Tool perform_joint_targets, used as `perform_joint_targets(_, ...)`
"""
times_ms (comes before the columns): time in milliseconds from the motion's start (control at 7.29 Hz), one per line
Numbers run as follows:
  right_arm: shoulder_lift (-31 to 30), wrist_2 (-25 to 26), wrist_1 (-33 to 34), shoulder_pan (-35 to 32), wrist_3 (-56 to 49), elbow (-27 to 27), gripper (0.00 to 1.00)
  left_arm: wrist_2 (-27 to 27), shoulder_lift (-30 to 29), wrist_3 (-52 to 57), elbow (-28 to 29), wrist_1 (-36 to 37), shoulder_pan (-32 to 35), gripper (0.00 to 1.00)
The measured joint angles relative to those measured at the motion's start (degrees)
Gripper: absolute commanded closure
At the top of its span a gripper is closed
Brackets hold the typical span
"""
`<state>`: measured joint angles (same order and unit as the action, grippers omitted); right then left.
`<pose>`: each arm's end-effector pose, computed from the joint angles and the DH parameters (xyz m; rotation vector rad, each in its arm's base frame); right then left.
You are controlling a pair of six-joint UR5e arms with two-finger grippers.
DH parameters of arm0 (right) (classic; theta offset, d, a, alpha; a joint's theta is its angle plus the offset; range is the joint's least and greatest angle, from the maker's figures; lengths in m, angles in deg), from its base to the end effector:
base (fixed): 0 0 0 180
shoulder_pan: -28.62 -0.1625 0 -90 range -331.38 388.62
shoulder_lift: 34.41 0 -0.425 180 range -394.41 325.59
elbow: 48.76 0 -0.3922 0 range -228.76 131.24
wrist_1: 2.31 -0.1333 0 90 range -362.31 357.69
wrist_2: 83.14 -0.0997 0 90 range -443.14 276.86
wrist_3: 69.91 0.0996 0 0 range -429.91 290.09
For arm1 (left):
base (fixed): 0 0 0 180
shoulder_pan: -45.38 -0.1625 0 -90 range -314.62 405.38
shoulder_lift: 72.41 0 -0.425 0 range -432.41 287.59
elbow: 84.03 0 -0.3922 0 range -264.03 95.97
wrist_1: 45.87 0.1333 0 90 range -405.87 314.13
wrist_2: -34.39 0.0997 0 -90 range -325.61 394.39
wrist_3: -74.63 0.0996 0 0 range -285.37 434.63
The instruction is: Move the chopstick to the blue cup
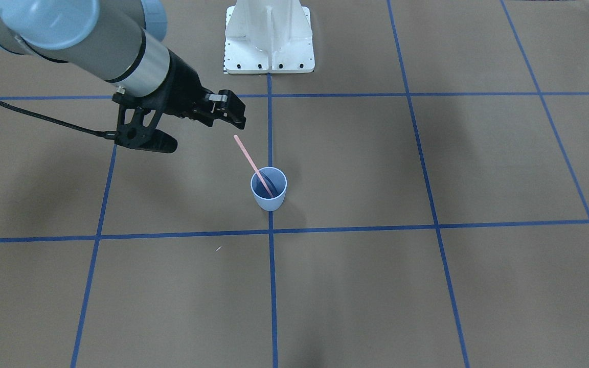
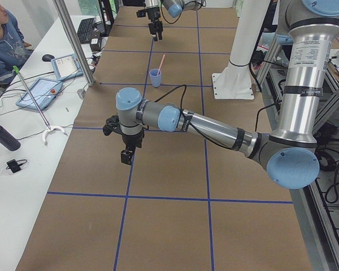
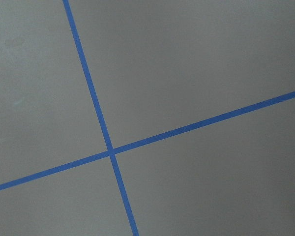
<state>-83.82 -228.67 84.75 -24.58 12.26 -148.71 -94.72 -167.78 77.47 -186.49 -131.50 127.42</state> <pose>-0.3366 -0.5355 0.1359 -0.3339 -1.1845 0.2380 0.0033 -0.5328 0.5175 0.1957 0.6907 0.2605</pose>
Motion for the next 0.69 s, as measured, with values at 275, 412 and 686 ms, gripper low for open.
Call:
perform_joint_targets(275,-8.61,-0.06,-0.17,-8.13,-5.65,-4.11,0.0,0.0,-0.3,-0.01,0.62,0.0,-0.02,0.01)
perform_joint_targets(412,-13.65,-0.16,-0.16,-12.79,-12.18,-5.59,0.0,0.0,-0.37,0.03,0.69,-0.01,-0.03,0.01)
perform_joint_targets(686,-24.42,0.46,-0.14,-20.48,-27.8,-7.29,0.0,0.0,-0.45,0.05,0.69,-0.04,-0.03,0.01)
